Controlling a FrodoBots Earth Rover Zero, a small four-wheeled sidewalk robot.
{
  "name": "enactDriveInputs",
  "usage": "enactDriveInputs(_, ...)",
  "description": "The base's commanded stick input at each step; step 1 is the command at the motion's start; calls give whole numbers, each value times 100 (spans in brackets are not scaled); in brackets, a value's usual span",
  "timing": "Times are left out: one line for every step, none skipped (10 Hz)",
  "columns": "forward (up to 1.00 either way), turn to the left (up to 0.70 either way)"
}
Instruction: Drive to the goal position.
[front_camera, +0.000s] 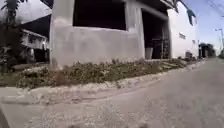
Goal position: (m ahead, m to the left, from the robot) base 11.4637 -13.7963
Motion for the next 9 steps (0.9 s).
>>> enactDriveInputs(0, -100)
enactDriveInputs(0, -100)
enactDriveInputs(0, -100)
enactDriveInputs(0, -100)
enactDriveInputs(0, -100)
enactDriveInputs(0, -100)
enactDriveInputs(0, -100)
enactDriveInputs(0, -100)
enactDriveInputs(0, -100)
